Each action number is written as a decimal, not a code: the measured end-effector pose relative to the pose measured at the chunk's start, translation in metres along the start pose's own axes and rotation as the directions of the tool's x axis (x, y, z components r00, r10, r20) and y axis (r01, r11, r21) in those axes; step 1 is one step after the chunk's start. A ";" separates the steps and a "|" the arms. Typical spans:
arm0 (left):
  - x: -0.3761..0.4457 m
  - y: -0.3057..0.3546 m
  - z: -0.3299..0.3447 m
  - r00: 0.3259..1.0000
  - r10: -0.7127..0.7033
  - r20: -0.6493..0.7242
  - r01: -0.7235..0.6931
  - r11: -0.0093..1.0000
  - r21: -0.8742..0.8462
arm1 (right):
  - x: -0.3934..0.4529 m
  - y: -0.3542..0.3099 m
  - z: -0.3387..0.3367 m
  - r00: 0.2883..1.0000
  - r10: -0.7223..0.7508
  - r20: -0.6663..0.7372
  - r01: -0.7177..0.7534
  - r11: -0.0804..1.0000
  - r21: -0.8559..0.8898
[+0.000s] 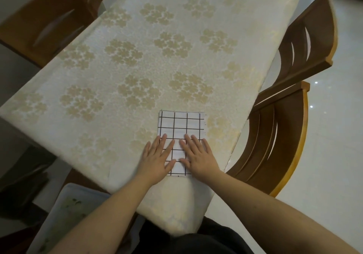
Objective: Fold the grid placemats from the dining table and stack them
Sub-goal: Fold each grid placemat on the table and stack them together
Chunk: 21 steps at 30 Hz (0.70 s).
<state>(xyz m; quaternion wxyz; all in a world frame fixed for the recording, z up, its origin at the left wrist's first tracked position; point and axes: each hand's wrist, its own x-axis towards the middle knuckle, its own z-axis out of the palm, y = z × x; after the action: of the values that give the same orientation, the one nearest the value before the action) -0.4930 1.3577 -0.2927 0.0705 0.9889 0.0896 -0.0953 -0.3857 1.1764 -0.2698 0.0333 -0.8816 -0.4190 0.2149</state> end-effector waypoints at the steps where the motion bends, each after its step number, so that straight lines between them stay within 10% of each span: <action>1: 0.000 0.000 -0.001 1.000 0.004 0.009 -0.004 1.000 -0.002 | 0.000 0.004 0.000 1.000 0.021 -0.003 -0.021 1.000 -0.004; 10: 0.011 -0.004 -0.021 0.993 -0.111 -0.034 0.092 0.931 -0.352 | -0.022 0.024 -0.021 0.978 0.203 0.042 -0.202 0.979 -0.037; 12: 0.027 -0.002 -0.037 0.932 -0.349 -0.095 0.235 0.783 -0.575 | -0.028 0.019 -0.024 0.978 0.203 0.047 -0.203 0.979 -0.008; 16: 0.069 -0.005 -0.068 0.727 -0.644 0.240 0.565 0.362 -0.741 | -0.037 0.003 -0.020 0.975 0.213 0.058 -0.216 0.975 0.047; 21: 0.097 -0.009 -0.083 0.694 -0.615 0.374 0.700 0.453 -0.553 | -0.041 -0.001 -0.016 0.956 0.293 0.030 -0.294 0.947 0.132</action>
<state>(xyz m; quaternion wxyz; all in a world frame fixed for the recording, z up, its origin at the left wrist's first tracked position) -0.3868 1.3951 -0.2324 0.3768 0.7756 0.4879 -0.1360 -0.4033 1.1478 -0.2407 0.0584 -0.9286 -0.2679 0.2499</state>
